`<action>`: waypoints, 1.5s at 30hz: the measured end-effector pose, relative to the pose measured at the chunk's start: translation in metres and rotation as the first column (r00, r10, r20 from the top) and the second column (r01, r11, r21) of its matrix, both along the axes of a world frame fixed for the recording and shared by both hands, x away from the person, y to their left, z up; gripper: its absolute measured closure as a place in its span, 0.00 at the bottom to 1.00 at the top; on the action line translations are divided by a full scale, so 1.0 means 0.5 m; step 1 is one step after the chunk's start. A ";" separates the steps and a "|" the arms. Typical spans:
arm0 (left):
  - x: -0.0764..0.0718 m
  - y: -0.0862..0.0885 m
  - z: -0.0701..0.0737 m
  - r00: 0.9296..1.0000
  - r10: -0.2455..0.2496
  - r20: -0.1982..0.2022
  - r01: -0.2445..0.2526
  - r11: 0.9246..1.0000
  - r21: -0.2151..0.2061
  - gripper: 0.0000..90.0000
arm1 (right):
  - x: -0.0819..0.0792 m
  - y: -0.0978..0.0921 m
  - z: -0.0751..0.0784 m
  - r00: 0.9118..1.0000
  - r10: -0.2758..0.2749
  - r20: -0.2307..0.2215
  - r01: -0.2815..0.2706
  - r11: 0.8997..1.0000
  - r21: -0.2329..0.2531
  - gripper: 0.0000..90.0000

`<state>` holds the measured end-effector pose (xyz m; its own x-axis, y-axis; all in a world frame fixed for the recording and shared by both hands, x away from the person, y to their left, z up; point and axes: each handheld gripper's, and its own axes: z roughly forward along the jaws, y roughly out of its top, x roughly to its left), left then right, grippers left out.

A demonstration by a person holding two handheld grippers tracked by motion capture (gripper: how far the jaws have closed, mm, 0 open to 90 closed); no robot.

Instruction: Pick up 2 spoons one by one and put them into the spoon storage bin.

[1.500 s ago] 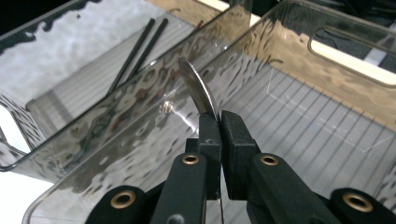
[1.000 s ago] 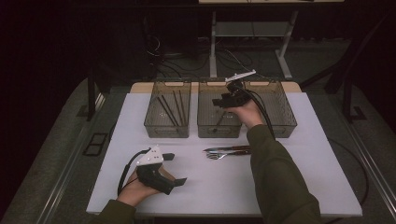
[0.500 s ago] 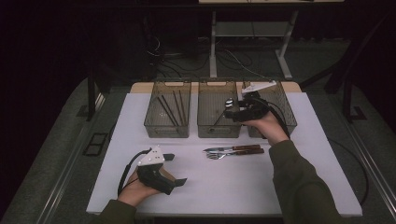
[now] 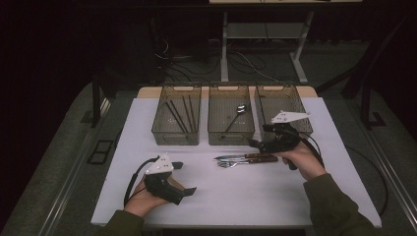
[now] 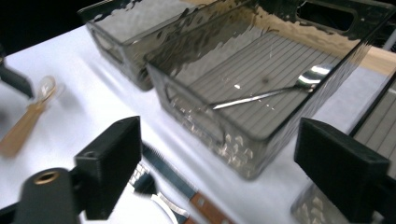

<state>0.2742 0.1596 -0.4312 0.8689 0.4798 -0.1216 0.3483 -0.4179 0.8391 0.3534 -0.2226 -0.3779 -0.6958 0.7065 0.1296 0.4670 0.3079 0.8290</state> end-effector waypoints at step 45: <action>-0.010 0.070 0.014 0.997 0.054 -0.048 -0.048 0.992 0.118 0.86 | -0.196 -0.117 -0.127 1.000 -0.003 0.025 0.003 1.000 -0.020 0.16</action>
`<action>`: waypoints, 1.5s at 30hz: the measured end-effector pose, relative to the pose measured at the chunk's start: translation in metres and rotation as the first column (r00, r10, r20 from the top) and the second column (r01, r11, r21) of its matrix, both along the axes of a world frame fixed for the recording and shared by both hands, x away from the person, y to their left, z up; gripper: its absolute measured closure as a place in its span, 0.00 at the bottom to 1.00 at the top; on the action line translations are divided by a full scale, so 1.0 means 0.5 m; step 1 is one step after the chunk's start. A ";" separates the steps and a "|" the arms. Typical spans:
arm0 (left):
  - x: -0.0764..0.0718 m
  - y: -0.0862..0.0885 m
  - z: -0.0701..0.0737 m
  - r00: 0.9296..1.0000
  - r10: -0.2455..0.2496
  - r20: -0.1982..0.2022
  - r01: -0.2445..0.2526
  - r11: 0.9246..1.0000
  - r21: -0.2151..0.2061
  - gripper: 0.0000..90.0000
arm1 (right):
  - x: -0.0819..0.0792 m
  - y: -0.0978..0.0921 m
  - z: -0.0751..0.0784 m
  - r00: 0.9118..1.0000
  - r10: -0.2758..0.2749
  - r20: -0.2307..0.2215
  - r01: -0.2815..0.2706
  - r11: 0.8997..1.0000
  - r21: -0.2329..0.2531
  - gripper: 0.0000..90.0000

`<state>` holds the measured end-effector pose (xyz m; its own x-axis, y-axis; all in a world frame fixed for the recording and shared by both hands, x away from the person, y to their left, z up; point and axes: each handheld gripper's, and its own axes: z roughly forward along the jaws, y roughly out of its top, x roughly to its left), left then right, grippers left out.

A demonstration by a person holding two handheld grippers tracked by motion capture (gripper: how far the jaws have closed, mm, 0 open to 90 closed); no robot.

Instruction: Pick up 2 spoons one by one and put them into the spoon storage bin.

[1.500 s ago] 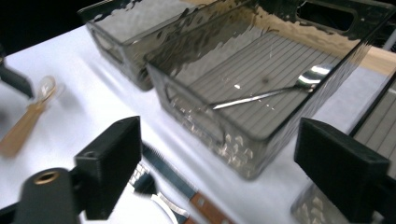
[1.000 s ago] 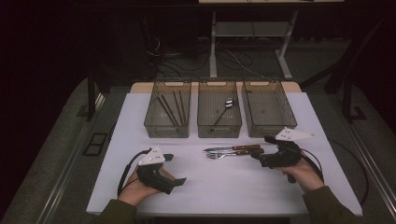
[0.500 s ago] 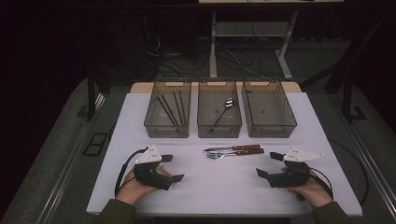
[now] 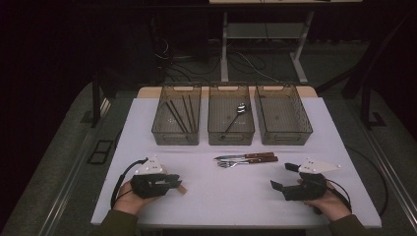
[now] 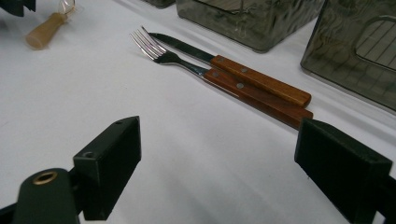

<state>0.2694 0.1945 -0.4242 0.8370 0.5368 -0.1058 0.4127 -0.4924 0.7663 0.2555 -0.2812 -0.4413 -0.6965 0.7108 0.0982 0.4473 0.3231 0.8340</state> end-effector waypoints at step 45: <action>0.032 0.032 -0.031 0.990 0.084 -0.114 -0.071 0.991 0.109 1.00 | 0.000 0.005 -0.006 1.000 0.012 -0.015 -0.012 1.000 -0.023 0.16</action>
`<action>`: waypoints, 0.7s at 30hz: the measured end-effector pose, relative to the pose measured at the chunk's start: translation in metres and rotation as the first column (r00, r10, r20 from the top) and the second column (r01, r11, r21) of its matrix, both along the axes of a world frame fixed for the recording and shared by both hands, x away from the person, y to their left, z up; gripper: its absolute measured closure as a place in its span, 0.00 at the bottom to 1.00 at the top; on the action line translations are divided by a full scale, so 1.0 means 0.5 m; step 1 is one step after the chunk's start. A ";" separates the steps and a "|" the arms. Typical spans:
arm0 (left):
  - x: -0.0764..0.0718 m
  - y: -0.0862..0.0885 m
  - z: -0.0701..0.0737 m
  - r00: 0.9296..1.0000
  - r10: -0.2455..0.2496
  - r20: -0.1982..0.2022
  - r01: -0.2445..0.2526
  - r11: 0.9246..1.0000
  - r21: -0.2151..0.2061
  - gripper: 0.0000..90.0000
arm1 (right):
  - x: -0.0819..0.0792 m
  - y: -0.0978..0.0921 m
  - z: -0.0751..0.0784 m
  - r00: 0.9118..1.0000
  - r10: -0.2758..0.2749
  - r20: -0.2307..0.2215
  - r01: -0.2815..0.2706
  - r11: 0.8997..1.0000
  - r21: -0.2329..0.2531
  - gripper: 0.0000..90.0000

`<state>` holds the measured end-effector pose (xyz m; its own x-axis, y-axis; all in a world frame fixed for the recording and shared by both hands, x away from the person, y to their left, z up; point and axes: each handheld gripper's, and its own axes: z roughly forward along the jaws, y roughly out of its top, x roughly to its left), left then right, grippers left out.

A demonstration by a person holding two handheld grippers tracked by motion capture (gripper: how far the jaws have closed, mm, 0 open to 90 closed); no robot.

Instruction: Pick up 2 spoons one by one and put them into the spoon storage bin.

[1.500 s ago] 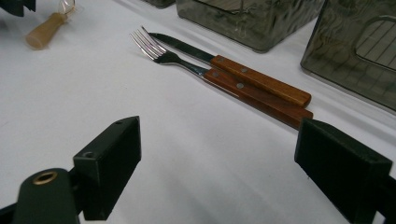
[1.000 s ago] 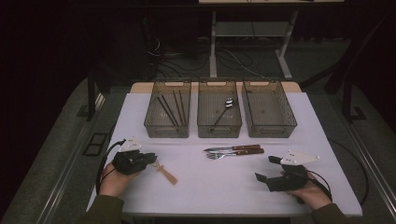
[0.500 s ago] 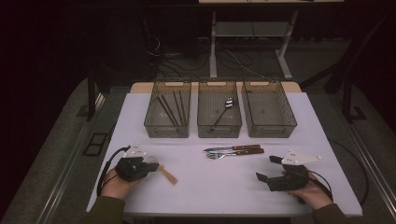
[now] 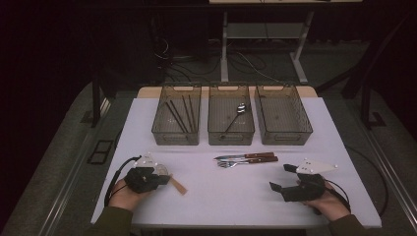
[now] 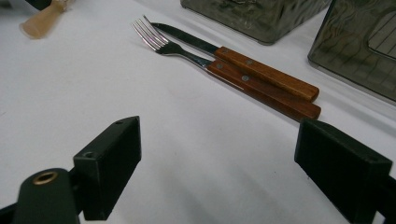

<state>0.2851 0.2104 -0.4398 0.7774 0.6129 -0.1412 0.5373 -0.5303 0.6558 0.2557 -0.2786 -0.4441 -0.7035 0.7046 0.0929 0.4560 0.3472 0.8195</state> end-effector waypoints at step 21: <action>-0.002 -0.013 0.002 1.000 -0.014 -0.011 0.013 1.000 -0.027 1.00 | 0.000 0.001 -0.001 1.000 0.000 0.002 0.000 1.000 -0.003 0.16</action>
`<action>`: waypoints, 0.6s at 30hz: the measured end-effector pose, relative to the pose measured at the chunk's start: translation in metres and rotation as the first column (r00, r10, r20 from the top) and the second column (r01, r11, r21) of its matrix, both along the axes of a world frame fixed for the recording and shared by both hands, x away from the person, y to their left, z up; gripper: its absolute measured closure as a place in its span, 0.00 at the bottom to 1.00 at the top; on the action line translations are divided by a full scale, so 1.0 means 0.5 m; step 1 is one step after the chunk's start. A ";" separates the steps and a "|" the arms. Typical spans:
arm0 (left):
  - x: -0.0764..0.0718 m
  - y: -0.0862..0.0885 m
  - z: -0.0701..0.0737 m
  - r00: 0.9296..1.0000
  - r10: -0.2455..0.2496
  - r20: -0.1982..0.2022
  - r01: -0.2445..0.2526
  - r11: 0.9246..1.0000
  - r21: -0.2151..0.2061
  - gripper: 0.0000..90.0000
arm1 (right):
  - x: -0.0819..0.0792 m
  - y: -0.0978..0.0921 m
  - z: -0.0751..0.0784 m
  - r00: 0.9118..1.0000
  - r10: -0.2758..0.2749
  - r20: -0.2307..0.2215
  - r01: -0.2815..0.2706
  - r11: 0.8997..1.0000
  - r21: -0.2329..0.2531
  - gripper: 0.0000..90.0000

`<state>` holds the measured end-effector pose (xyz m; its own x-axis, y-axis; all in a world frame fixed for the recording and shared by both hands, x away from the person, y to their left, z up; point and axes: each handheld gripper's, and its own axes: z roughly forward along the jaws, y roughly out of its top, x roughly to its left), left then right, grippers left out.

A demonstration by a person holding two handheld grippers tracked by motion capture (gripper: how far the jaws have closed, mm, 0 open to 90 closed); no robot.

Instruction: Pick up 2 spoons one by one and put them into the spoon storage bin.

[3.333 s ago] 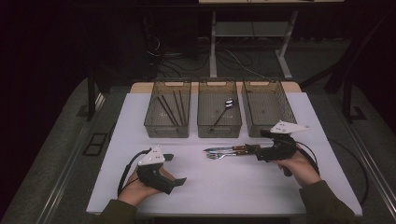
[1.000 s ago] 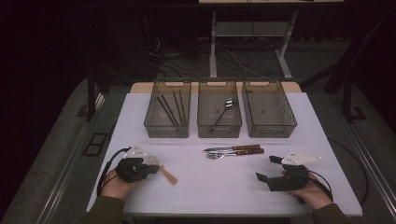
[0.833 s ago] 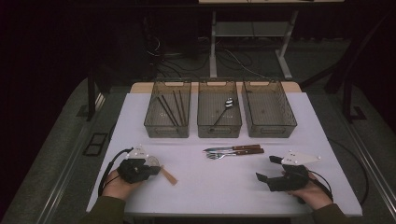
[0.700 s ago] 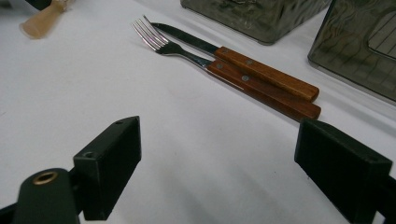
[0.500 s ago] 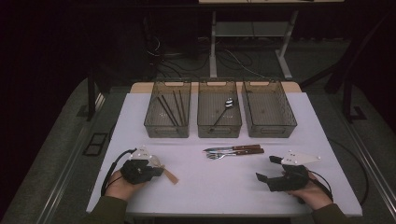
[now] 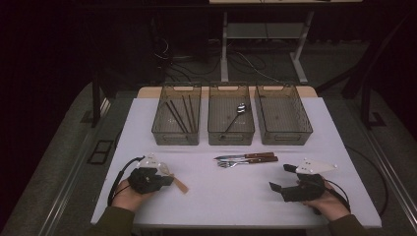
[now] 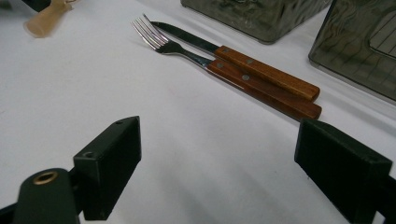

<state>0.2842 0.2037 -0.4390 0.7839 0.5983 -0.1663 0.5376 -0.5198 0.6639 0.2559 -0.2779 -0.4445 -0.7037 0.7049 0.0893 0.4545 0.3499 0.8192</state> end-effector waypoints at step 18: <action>0.084 -0.011 0.010 0.998 0.050 0.046 -0.054 0.994 0.096 1.00 | 0.001 -0.001 -0.001 1.000 0.001 -0.004 -0.001 1.000 -0.002 0.16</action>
<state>0.3264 0.1981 -0.4341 0.7565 0.6501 -0.0714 0.5370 -0.5552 0.6351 0.2564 -0.2783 -0.4450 -0.7042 0.7042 0.0910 0.4574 0.3519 0.8167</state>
